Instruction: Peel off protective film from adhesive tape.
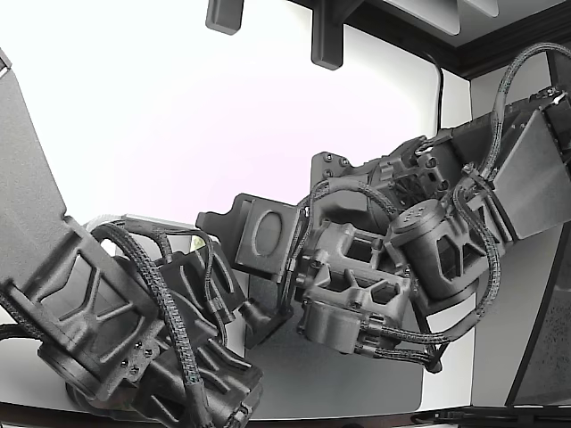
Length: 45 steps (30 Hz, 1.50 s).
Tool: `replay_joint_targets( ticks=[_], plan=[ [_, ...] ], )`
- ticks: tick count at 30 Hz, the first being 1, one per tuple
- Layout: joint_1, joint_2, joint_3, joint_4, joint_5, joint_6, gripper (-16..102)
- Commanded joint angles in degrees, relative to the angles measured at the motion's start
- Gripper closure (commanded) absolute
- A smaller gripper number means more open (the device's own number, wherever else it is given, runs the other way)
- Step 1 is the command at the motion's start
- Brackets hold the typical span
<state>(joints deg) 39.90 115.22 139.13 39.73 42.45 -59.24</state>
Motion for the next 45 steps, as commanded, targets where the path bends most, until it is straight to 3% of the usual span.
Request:
replay_joint_targets(
  ticks=[1, 45],
  plan=[
    [-0.97, 1.23, -1.05, -0.97, 0.62, 0.18, 96],
    [-0.88, 1.41, -2.11, 2.11, -1.14, 1.32, 96]
  ],
)
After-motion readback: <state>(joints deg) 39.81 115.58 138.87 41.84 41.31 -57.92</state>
